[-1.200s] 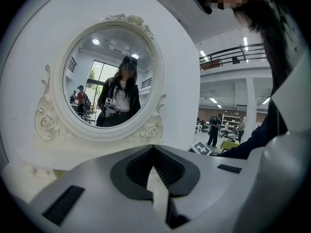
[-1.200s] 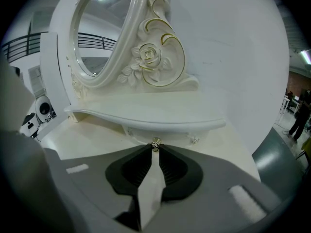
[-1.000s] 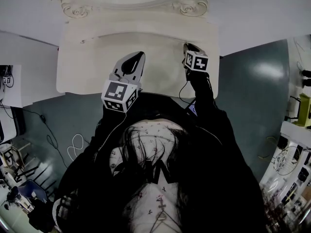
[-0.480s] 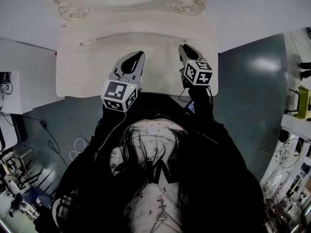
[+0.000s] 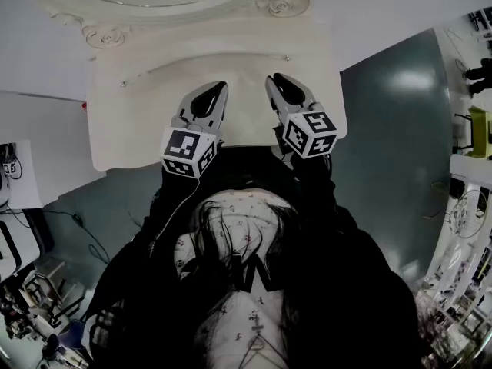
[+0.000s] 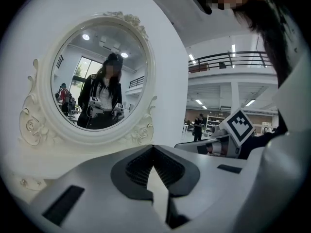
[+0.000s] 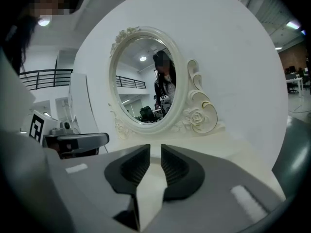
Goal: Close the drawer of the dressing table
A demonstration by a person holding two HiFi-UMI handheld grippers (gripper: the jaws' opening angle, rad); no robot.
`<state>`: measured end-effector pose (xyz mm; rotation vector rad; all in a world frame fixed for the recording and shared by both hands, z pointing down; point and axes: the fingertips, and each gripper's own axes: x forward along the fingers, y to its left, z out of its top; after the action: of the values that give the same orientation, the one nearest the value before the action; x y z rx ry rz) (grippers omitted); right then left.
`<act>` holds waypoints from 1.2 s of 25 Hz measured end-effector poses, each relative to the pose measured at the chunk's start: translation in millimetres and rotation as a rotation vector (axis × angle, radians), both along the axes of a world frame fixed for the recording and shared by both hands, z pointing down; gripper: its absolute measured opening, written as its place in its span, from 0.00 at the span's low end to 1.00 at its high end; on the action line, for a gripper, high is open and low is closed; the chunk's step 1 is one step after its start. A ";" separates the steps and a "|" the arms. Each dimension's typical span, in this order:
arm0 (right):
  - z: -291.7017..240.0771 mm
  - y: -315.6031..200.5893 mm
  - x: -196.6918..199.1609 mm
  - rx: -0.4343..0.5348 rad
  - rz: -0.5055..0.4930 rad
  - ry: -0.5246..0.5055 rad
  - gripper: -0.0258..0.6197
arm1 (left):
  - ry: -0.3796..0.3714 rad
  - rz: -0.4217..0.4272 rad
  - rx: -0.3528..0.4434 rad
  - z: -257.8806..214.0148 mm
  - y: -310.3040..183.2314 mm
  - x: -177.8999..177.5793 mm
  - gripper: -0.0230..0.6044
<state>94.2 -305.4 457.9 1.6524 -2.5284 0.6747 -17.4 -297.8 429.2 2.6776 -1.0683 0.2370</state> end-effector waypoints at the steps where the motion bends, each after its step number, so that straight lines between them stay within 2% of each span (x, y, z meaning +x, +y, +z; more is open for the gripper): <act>1: -1.3 3.2 -4.4 0.004 0.004 0.005 0.16 | 0.002 0.014 0.002 -0.4 -0.3 -0.8 0.04; 10: 4.6 37.3 -22.9 -0.016 0.105 0.038 0.16 | 0.024 0.158 -0.005 3.4 13.8 -0.9 0.04; 17: -1.8 68.3 -27.8 -0.027 0.134 0.078 0.16 | 0.055 0.212 -0.025 6.0 32.4 4.4 0.04; 22: -5.9 83.1 -24.4 -0.016 0.117 0.085 0.16 | 0.055 0.208 -0.011 1.4 48.7 11.7 0.04; 30: -18.9 121.1 -7.3 0.021 0.066 0.073 0.16 | 0.052 0.138 0.018 -12.0 80.5 27.5 0.04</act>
<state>86.9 -184.3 439.0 1.7402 -2.4498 0.5833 10.1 -217.3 417.2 2.7612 -0.8757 0.1830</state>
